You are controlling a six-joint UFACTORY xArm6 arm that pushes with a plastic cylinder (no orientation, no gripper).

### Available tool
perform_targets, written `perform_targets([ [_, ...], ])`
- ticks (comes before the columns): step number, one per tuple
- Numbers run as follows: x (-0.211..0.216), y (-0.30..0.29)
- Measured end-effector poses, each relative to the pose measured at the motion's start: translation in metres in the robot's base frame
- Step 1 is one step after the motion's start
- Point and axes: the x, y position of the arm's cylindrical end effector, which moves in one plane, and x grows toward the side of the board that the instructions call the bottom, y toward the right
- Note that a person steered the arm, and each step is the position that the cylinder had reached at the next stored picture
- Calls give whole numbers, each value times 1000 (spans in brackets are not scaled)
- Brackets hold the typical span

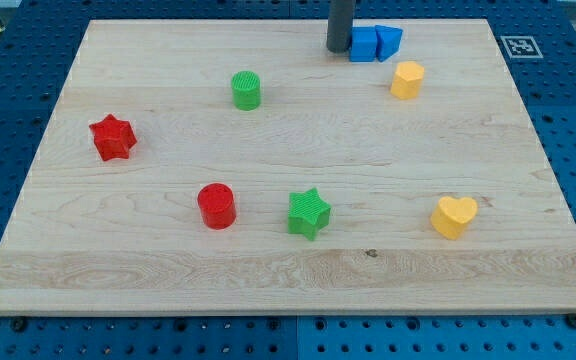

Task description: Move yellow hexagon above yellow heart

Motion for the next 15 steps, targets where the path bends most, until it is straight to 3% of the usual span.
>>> perform_targets([
  [3, 39, 9],
  [9, 72, 128],
  [15, 126, 157],
])
